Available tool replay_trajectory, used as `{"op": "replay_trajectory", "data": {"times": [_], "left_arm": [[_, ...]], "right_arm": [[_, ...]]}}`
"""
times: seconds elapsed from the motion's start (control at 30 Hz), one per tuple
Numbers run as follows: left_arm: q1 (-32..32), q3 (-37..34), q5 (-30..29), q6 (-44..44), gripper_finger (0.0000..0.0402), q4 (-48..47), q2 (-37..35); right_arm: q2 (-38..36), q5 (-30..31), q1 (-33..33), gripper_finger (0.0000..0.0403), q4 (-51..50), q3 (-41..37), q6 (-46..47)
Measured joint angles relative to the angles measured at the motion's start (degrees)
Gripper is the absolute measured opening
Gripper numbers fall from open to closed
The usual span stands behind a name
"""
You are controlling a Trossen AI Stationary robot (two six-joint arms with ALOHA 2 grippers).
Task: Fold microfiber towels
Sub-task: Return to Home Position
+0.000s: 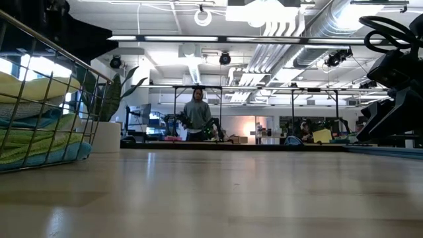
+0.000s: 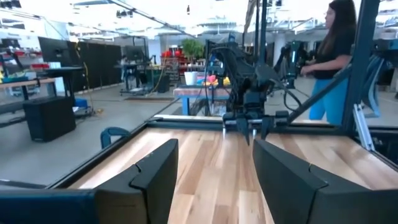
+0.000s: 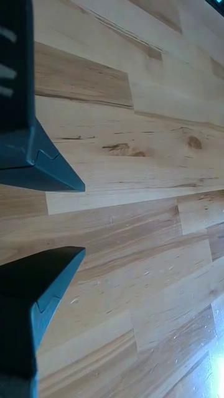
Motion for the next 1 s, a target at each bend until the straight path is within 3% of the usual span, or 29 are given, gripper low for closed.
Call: {"op": "replay_trajectory", "data": {"times": [0.13,0.3,0.53,1.0], "left_arm": [[0.3,0.1,0.6,0.5,0.0197,0.3,-0.1],[0.3,0.1,-3.7,0.1,0.0197,-2.0,0.1],[0.2,0.1,-2.8,-2.1,0.0197,-7.3,0.2],[0.2,0.1,-2.9,-3.0,0.0197,-8.3,0.2]], "right_arm": [[0.0,0.0,0.0,0.0146,0.0,0.0,0.0],[0.0,0.0,0.0,0.0146,0.0,0.0,0.0],[0.0,0.0,0.0,0.0146,0.0,0.0,0.0],[0.0,0.0,0.0,0.0146,0.0,0.0,0.0]]}}
